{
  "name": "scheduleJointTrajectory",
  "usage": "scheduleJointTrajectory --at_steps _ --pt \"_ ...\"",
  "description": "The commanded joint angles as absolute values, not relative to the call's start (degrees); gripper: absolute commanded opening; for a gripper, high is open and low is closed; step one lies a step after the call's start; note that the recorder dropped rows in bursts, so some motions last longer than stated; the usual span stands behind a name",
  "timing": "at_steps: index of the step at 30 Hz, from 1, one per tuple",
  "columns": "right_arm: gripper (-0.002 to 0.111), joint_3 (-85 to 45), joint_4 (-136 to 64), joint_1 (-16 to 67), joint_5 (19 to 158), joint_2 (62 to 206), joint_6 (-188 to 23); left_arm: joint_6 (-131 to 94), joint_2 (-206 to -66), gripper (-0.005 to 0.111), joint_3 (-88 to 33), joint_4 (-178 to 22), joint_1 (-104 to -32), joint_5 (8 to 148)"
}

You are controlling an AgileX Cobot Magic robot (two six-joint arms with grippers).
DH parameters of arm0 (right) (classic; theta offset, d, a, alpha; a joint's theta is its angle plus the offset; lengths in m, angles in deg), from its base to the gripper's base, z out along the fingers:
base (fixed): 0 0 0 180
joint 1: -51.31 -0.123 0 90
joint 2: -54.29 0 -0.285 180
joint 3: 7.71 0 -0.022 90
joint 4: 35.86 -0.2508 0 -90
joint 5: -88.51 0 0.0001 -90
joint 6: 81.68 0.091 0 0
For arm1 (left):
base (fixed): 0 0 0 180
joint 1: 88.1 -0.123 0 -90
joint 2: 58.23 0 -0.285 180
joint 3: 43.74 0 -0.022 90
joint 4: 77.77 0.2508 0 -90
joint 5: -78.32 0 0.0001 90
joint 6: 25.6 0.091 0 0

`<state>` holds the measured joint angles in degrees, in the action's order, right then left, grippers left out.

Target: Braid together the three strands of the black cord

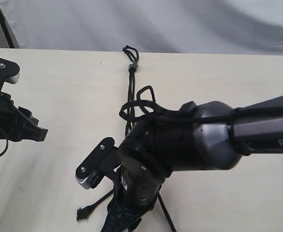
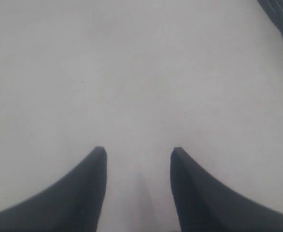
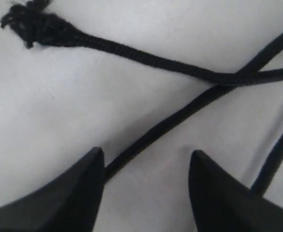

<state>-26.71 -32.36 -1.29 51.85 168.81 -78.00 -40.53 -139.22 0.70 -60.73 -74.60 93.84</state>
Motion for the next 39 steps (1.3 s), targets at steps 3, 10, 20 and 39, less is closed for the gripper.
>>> scheduleJointTrajectory --at_steps 3,10,20,39 --pt "0.038 -26.36 -33.65 -2.30 51.42 172.09 -77.85 -41.07 -138.79 0.041 1.10 -61.33 -74.81 93.49" --pt "0.017 -26.36 -34.18 -2.30 50.54 172.81 -78.63 -41.07 -138.79 0.041 1.10 -61.52 -74.81 93.21" --pt "0.000 -22.43 -28.17 -2.30 45.59 168.25 -83.85 -41.07 -138.79 0.041 1.10 -61.52 -74.81 93.21" --pt "0.000 -22.01 -18.27 0.34 45.88 176.23 -85.26 -41.07 -138.79 0.041 1.10 -61.52 -74.81 92.94"
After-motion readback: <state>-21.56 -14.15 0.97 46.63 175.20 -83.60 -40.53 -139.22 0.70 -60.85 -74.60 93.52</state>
